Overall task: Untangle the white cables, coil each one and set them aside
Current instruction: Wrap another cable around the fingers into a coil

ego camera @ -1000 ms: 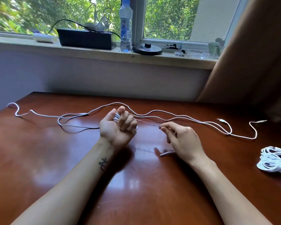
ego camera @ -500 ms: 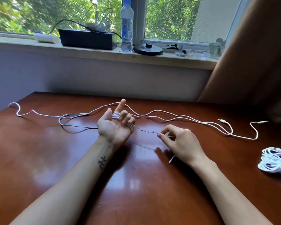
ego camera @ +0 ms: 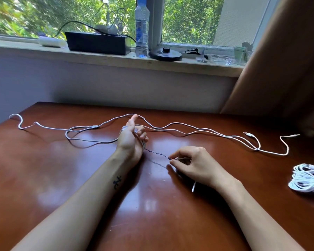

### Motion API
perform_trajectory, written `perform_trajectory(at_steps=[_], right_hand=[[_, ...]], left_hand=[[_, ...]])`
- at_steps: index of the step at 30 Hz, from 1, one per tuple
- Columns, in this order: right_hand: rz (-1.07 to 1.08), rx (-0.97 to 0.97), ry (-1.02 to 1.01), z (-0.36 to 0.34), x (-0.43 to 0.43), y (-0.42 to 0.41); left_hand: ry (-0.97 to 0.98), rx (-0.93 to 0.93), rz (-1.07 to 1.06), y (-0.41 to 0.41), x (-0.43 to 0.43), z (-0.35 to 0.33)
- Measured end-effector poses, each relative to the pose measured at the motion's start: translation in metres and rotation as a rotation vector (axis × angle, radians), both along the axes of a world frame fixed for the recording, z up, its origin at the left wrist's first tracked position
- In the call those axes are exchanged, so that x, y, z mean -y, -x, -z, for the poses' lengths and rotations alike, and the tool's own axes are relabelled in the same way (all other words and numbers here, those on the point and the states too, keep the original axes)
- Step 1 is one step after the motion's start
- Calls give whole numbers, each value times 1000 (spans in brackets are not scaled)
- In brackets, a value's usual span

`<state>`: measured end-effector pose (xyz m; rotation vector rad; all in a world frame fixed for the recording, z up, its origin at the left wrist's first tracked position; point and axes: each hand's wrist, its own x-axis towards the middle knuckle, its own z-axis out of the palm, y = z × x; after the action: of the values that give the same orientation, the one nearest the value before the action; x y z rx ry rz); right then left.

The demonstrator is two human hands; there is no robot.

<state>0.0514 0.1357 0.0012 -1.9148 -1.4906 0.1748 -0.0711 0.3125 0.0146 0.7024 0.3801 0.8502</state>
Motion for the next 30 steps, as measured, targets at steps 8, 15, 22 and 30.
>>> perform_trajectory(at_steps=[8,15,22,30], right_hand=[[-68,-87,24,-8,3,-1],[57,43,-270,-10,0,-2],[129,234,-412,-13,3,-5],[52,315,-500,-17,1,-3]], left_hand=[[-462,-230,-105,-2,-2,12],[-661,-362,-64,-2,9,13],[-674,-399,189,-2,25,17],[-622,-351,389,1,32,10]])
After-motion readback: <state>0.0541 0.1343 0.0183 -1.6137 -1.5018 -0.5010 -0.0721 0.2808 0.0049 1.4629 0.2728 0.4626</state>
